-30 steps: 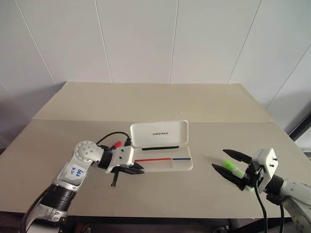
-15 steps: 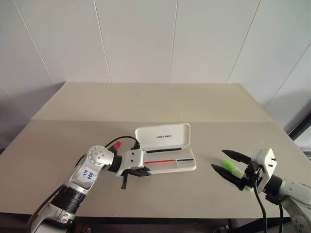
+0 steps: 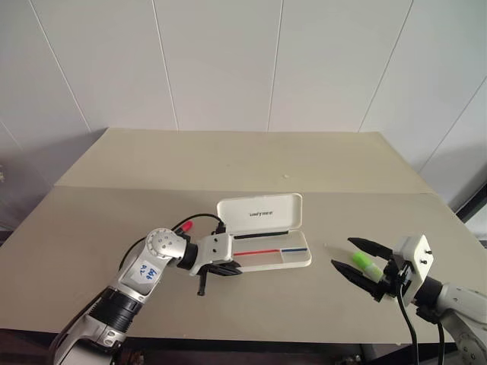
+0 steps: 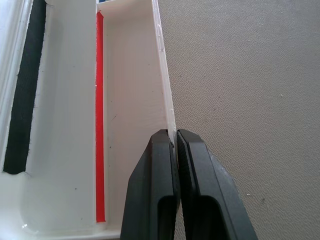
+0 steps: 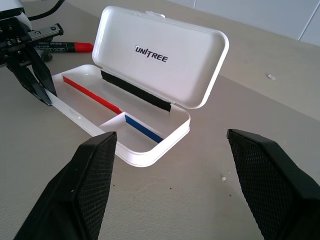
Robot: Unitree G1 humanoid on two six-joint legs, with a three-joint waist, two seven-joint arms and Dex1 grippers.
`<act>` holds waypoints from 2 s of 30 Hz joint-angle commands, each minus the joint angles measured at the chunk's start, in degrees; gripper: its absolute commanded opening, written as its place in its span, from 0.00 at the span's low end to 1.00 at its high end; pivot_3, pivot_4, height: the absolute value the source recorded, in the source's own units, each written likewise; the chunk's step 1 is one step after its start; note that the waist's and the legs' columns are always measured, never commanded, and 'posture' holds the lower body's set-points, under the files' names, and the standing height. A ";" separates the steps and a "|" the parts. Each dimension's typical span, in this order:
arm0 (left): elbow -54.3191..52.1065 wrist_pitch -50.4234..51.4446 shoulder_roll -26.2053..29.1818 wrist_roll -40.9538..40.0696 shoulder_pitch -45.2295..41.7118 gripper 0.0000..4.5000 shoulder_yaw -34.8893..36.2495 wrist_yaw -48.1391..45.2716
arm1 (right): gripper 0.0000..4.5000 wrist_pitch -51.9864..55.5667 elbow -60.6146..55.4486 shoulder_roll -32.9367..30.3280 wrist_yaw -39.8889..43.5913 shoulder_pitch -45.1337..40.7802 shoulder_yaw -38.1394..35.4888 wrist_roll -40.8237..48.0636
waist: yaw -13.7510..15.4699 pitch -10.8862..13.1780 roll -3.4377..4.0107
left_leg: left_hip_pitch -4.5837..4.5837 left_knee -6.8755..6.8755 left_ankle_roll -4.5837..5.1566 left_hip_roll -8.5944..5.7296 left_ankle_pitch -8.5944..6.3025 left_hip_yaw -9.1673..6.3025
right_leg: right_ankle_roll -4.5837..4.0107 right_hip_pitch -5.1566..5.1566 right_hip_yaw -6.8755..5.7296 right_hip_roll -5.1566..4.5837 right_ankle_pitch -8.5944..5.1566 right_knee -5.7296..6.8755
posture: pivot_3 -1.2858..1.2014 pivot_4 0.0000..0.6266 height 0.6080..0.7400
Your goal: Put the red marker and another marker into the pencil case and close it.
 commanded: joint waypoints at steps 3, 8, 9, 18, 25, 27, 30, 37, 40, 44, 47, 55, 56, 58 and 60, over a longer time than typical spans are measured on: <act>2.54 -5.37 -1.44 1.97 -3.40 0.00 -3.14 -0.88 | 1.00 -0.45 -0.75 -0.40 -0.12 -1.92 0.22 -0.17 | 0.08 0.00 0.00 | 0.00 0.02 0.01 -0.01 0.01 0.00 | 0.01 0.05 0.00 0.00 0.00 -0.06 | 0.52 0.24 1.00; 5.69 -7.07 -2.99 2.95 -5.41 0.00 -3.79 -0.39 | 1.00 -0.48 -0.44 0.08 -0.48 -2.78 1.24 -0.48 | 0.66 -0.01 0.02 | 0.04 0.02 0.04 -0.02 0.02 -0.02 | 0.01 0.17 0.00 -0.01 0.00 -0.15 | 0.52 0.24 1.00; 6.03 -7.27 -3.22 3.11 -5.66 0.00 -3.85 -0.43 | 1.00 -0.46 -0.51 0.15 -0.59 -2.80 1.34 -0.46 | 0.92 -0.01 0.02 | 0.04 0.03 0.05 -0.03 0.03 -0.02 | 0.00 0.19 0.00 -0.01 0.00 -0.17 | 0.52 0.24 1.00; 5.45 -0.59 -5.09 2.09 -6.90 0.00 -3.53 -2.05 | 1.00 -0.39 -0.88 0.26 -0.91 -2.23 1.20 -0.48 | 1.35 -0.02 0.04 | 0.10 0.06 0.17 -0.04 0.10 -0.03 | -0.38 0.62 0.00 -0.03 -0.09 -0.76 | 0.52 0.24 1.00; 2.90 3.56 -4.95 1.69 -7.04 0.46 -3.31 -2.84 | 1.00 -0.22 -0.42 -0.02 -0.86 -2.94 1.33 -0.55 | 0.73 -0.01 0.05 | 0.12 -0.10 0.18 0.01 0.10 -0.02 | -0.20 0.56 -0.01 -0.01 0.00 -0.76 | 0.52 0.24 1.00; 1.53 4.59 -4.72 1.39 -6.84 0.61 -3.14 -3.15 | 1.00 -0.24 -0.29 -0.07 -0.78 -3.08 1.36 -0.56 | 0.57 -0.01 0.05 | 0.12 -0.15 0.17 0.02 0.10 -0.03 | -0.04 0.51 -0.05 -0.01 0.08 -0.71 | 0.52 0.24 1.00; -1.33 6.40 -4.23 0.11 -6.38 0.83 -2.52 -3.74 | 1.00 -0.17 -0.21 -0.09 -0.68 -3.29 1.45 -0.52 | 0.42 0.00 0.06 | 0.12 -0.18 0.16 0.03 0.08 -0.03 | 0.02 0.49 -0.07 -0.01 0.11 -0.70 | 0.52 0.24 1.00; -9.99 10.98 -1.56 -3.89 -4.79 0.99 -1.06 -4.81 | 1.00 0.00 -0.06 -0.15 -0.52 -3.64 1.66 -0.51 | -0.26 0.00 0.07 | 0.09 -0.18 0.15 0.03 0.07 -0.03 | 0.02 0.49 -0.07 -0.02 0.10 -0.73 | 0.52 0.24 1.00; -13.32 12.99 -0.47 -5.94 -4.29 0.99 0.10 -4.55 | 1.00 -0.03 0.03 -0.28 -0.31 -3.60 1.46 -0.38 | -0.26 0.00 0.07 | 0.10 -0.17 0.15 0.03 0.07 -0.03 | -0.01 0.48 -0.07 -0.02 0.09 -0.73 | 0.52 0.24 1.00; -17.82 17.07 0.02 -9.28 -3.51 0.99 4.73 -1.19 | 1.00 -0.22 0.05 -0.81 0.62 -2.67 0.39 0.17 | -0.28 0.01 0.08 | 0.10 -0.16 0.15 0.04 0.07 -0.03 | -0.07 0.49 -0.07 -0.02 0.06 -0.73 | 0.52 0.24 1.00; -20.31 19.84 -0.24 -12.54 -3.03 0.99 9.97 2.44 | 1.00 -0.25 0.37 -1.29 1.39 -2.17 -0.35 0.48 | -0.28 0.01 0.08 | 0.10 -0.16 0.15 0.04 0.07 -0.03 | -0.06 0.49 -0.07 -0.02 0.06 -0.73 | 0.52 0.24 1.00; -22.96 22.20 2.37 -17.63 4.26 0.99 26.00 13.39 | 1.00 0.71 2.91 -2.79 3.15 -4.06 0.43 0.39 | -0.56 0.01 0.09 | 0.14 -0.17 0.13 0.06 0.06 -0.03 | -0.02 0.49 -0.09 -0.02 0.08 -0.73 | 0.52 0.24 1.00; -22.76 21.89 3.70 -16.65 6.18 0.99 26.97 14.47 | 1.00 0.64 3.47 -2.89 3.64 -4.68 0.72 0.43 | -0.60 0.01 0.09 | 0.19 -0.20 0.12 0.08 0.05 0.01 | -0.02 0.49 -0.08 -0.02 0.08 -0.73 | 0.52 0.24 1.00; -21.79 21.26 5.80 -14.71 9.08 0.99 27.76 16.82 | 1.00 0.37 4.64 -2.92 4.54 -5.92 1.16 0.48 | -0.62 0.02 0.09 | 0.25 -0.24 0.10 0.10 0.04 0.03 | -0.03 0.49 -0.08 -0.01 0.07 -0.71 | 0.52 0.24 1.00; -20.17 21.29 7.26 -12.86 10.41 0.99 27.81 19.82 | 1.00 0.25 5.86 -2.78 5.32 -7.07 1.56 0.42 | -0.42 0.03 0.08 | 0.26 -0.24 0.10 0.10 0.04 0.03 | -0.16 0.50 -0.09 -0.02 0.00 -0.71 | 0.52 0.24 1.00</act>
